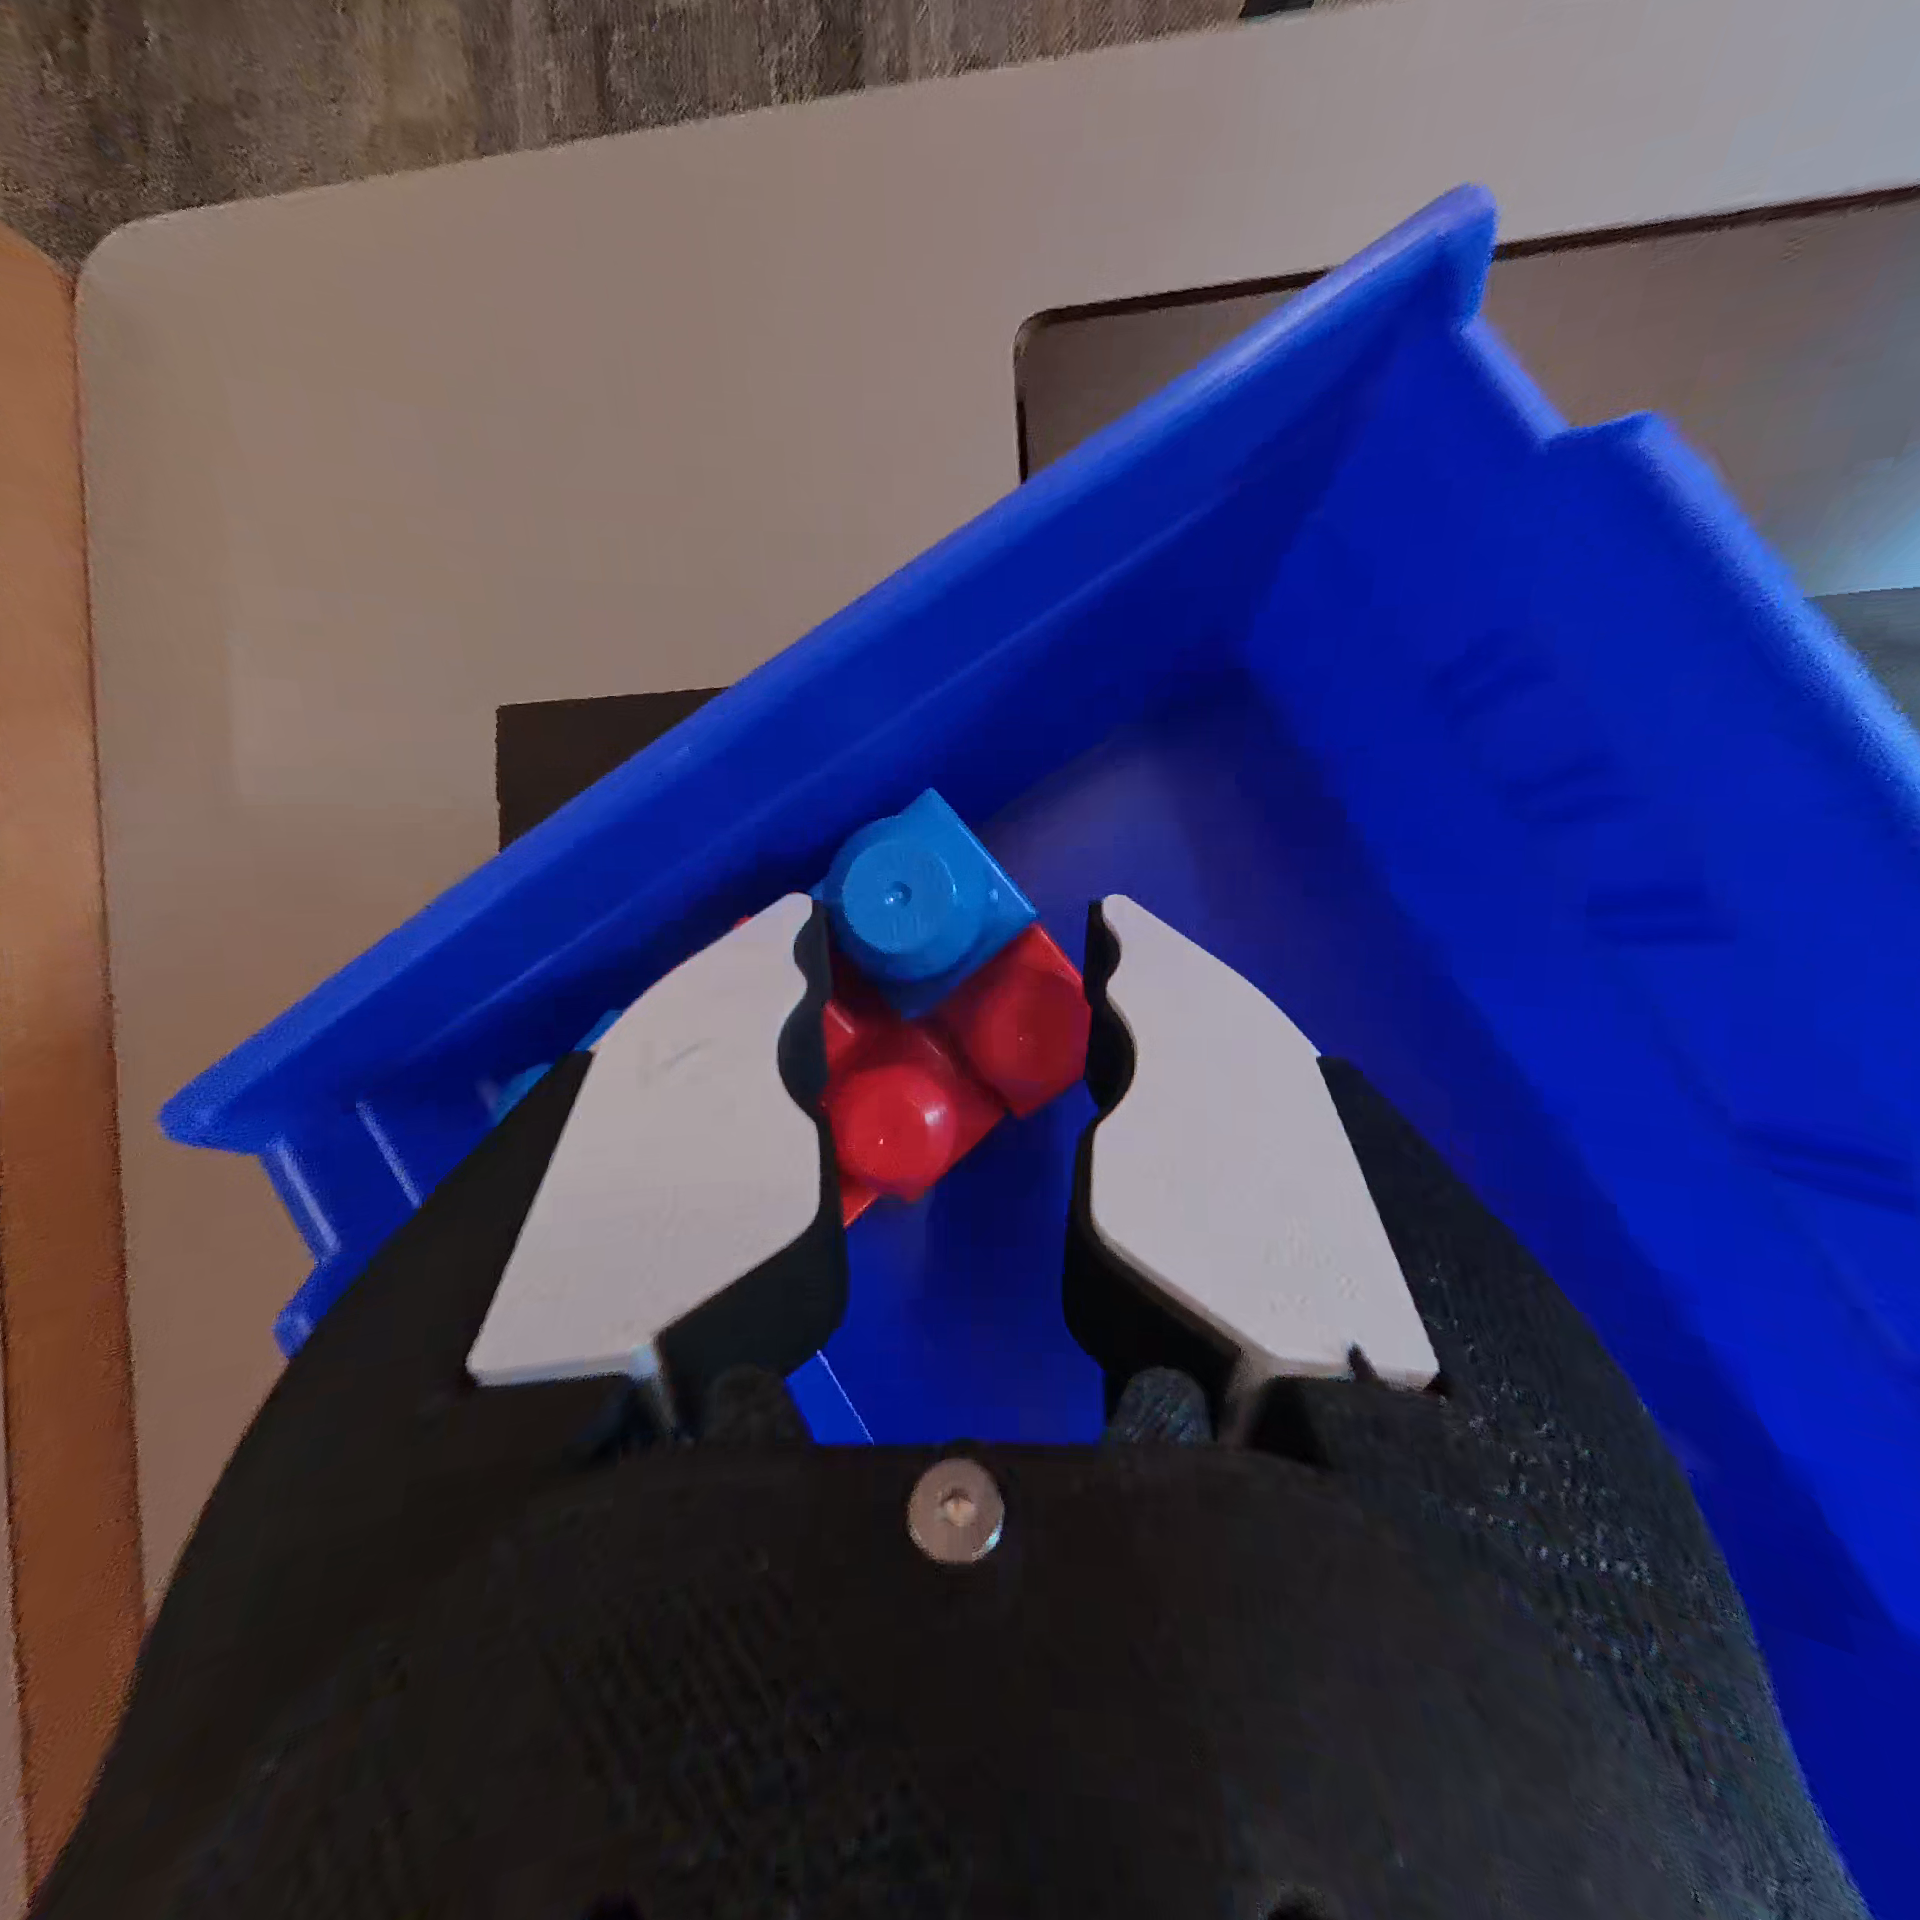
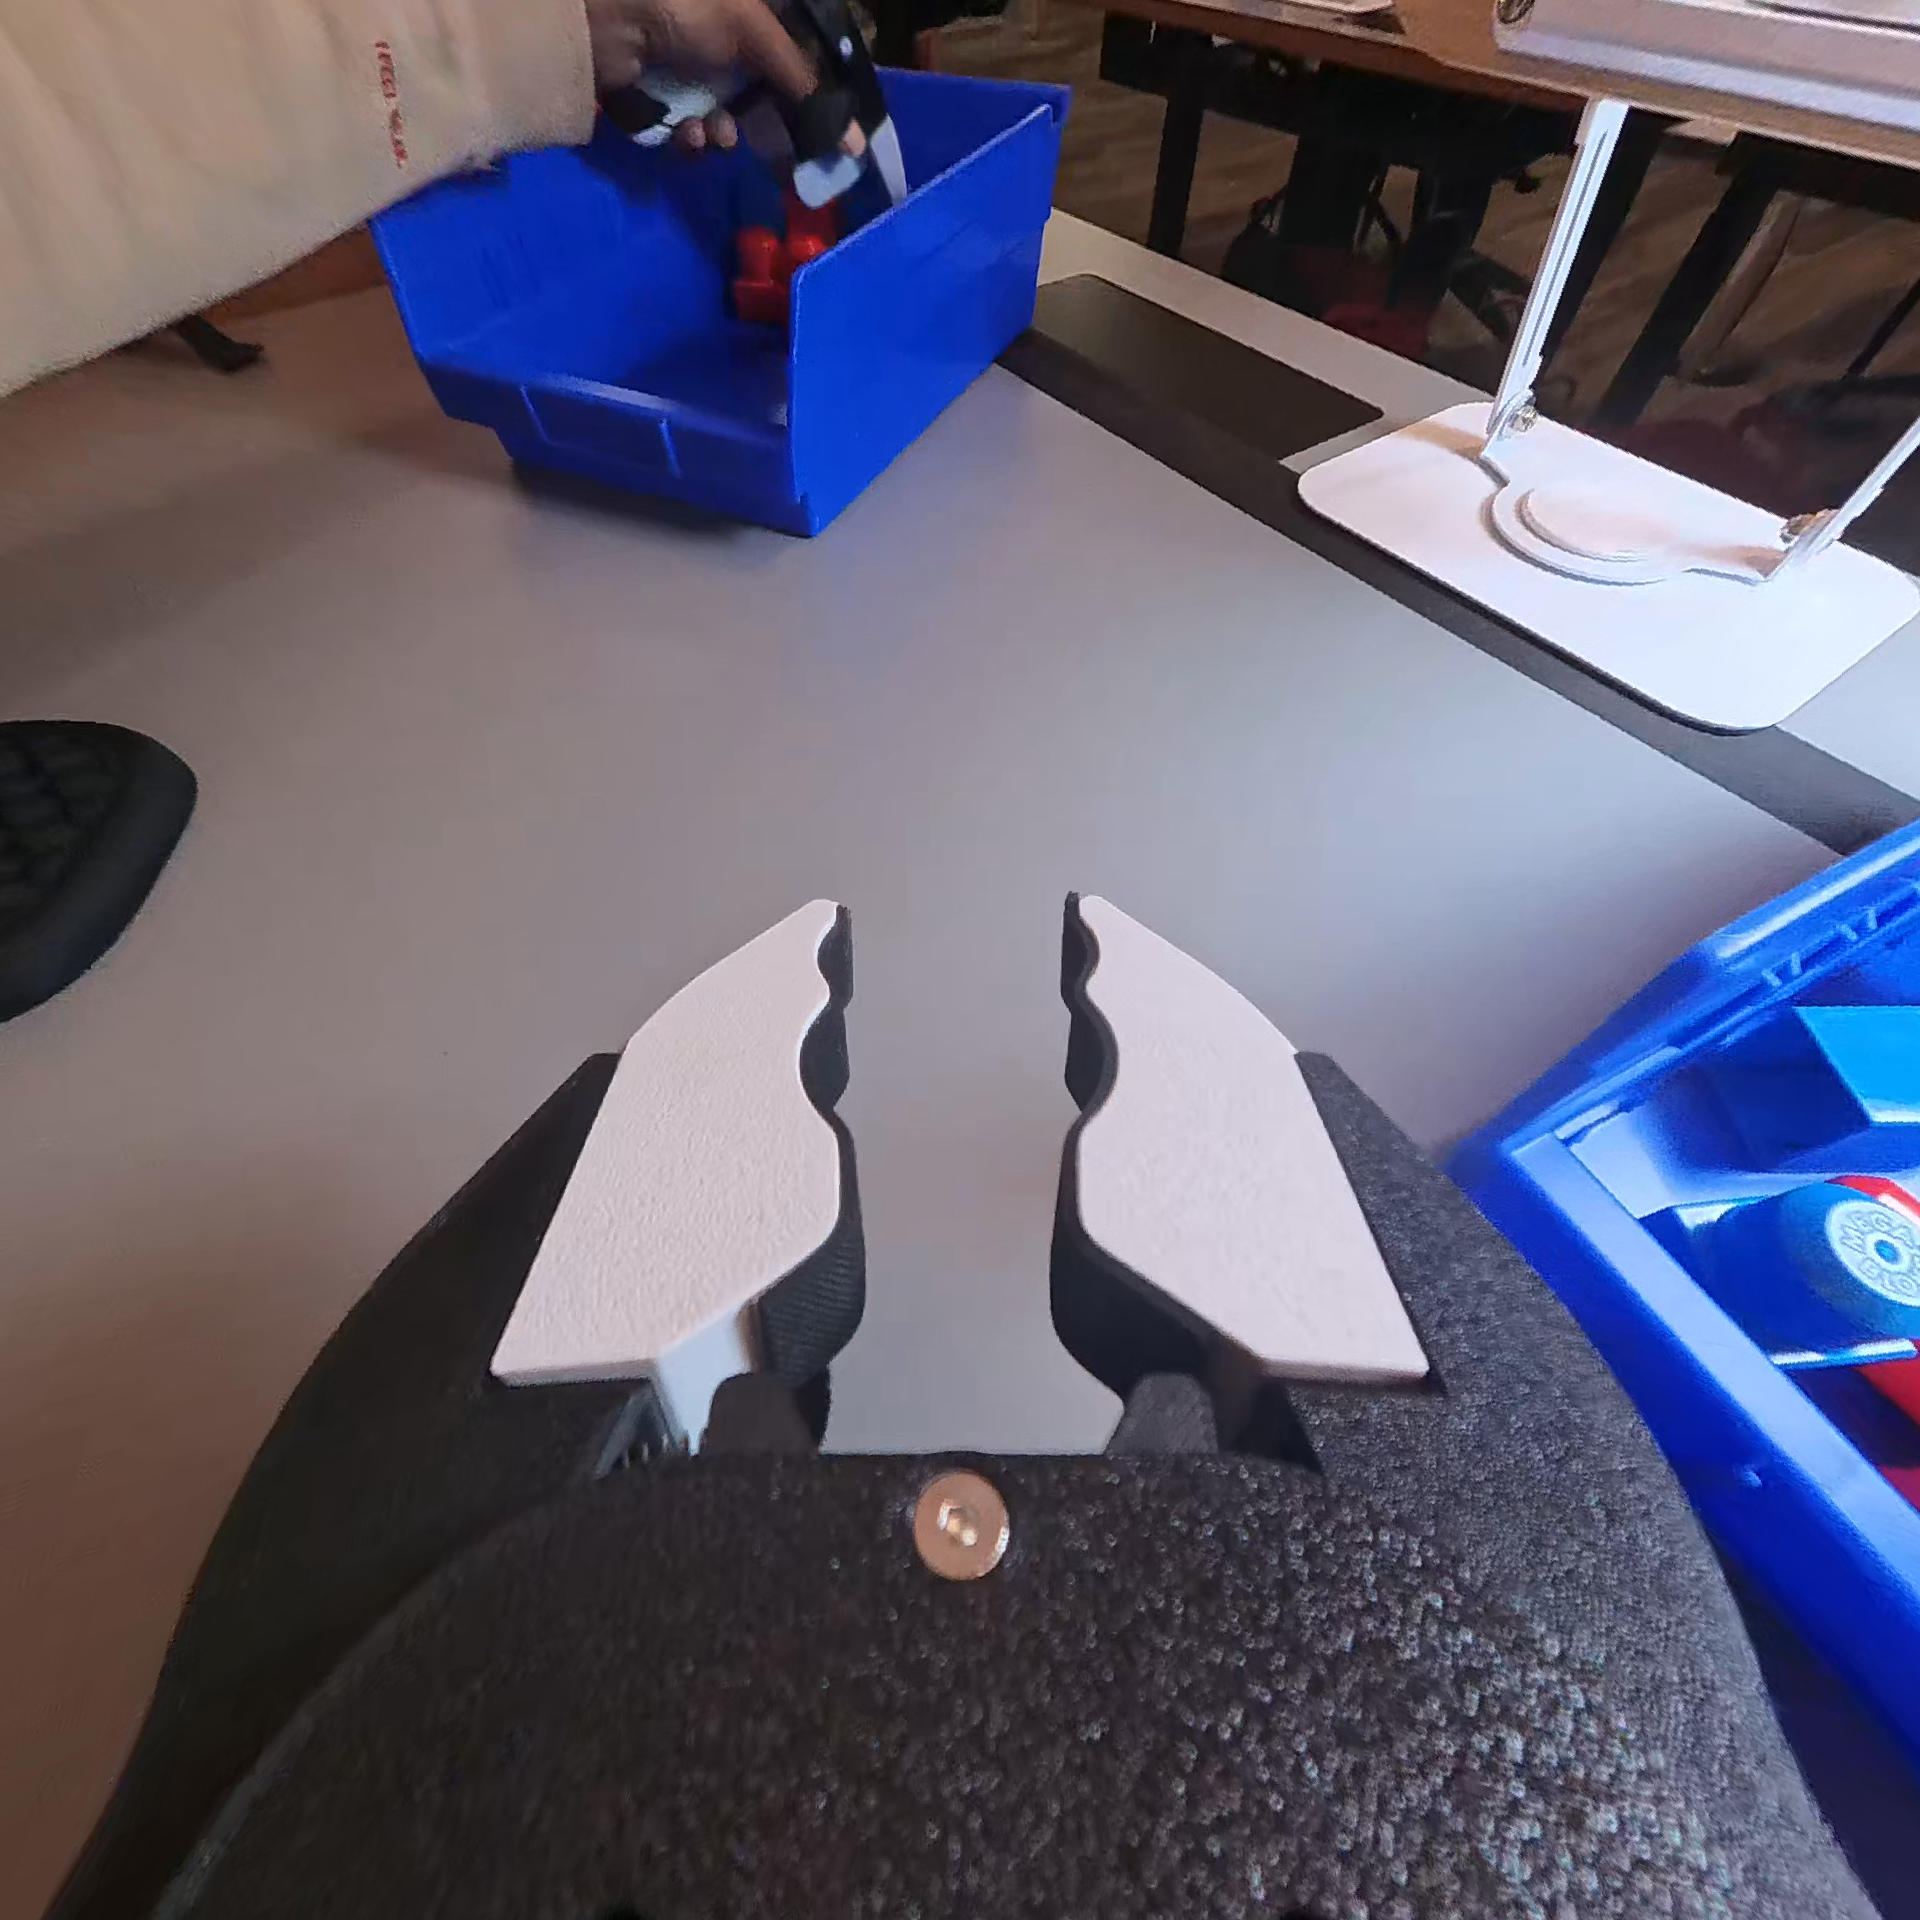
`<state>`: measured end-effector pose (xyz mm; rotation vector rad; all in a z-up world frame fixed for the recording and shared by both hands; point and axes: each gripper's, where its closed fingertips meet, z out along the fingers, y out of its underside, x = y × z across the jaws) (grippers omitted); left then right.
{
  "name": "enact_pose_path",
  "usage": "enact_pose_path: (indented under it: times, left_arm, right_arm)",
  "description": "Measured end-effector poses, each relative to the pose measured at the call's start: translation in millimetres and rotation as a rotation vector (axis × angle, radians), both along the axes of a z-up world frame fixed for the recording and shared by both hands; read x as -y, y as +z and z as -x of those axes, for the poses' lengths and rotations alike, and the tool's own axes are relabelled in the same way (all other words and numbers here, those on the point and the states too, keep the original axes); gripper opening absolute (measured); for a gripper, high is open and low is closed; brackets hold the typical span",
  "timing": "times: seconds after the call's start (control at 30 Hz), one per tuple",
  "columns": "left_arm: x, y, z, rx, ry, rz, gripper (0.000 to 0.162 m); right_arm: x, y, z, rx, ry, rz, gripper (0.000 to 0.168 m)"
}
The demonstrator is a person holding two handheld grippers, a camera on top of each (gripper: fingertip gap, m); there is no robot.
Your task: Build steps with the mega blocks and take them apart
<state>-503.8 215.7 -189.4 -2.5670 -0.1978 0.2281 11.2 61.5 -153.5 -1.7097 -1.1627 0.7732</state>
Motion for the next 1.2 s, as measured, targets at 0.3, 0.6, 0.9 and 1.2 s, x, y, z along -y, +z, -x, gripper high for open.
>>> enact_pose_path:
  times: [0.3,0.6,0.9,1.2]
  left_arm:
    - [0,4,-21,-0.08,-0.158,0.003,0.041]
    - [76,141,-211,0.182,-0.9,-0.623,0.04]
    - [250,136,-407,0.492,-1.595,-0.768,0.039]
    - [275,105,-450,0.58,-1.68,-0.751,0.039]
  right_arm:
    - [6,-4,1,-0.012,0.019,0.013,0.036]
    - [36,31,16,-0.201,0.168,-0.036,0.044]
    - [100,48,40,-0.282,0.44,0.071,0.06]
    - [122,32,45,-0.256,0.533,0.14,0.044]
